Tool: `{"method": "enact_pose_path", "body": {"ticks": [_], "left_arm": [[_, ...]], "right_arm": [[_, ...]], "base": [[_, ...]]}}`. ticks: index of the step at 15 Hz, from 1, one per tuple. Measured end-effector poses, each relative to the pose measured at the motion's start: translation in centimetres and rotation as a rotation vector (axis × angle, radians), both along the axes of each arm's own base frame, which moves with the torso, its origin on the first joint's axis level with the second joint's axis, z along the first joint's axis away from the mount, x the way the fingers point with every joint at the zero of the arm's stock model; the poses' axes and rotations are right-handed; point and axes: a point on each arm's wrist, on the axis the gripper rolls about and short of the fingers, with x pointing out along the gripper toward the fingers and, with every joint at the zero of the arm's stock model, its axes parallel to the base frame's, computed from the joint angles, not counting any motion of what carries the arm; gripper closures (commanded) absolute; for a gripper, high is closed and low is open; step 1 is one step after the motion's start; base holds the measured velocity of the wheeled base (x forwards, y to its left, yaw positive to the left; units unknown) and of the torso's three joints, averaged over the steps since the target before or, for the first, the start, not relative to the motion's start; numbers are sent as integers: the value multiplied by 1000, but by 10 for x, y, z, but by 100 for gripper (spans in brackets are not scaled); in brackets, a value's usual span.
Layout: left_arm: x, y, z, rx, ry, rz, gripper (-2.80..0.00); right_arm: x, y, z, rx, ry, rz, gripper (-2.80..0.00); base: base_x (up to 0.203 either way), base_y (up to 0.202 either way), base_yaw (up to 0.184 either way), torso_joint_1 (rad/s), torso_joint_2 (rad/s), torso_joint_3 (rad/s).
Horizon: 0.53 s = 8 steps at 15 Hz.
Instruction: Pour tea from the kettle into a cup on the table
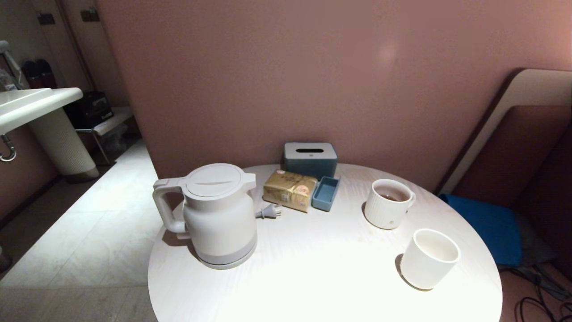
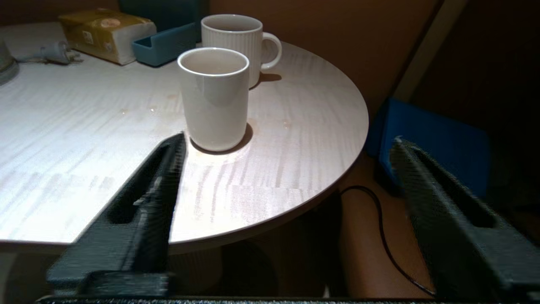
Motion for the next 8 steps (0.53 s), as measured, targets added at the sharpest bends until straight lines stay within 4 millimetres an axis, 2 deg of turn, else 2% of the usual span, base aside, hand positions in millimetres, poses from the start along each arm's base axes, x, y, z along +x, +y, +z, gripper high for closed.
{"method": "enact_pose_path", "body": {"ticks": [8], "left_arm": [[0,0,0,0,0,0,0]], "right_arm": [[0,0,0,25,-4,-17,0]], "base": [[0,0,0,0,0,0]]}}
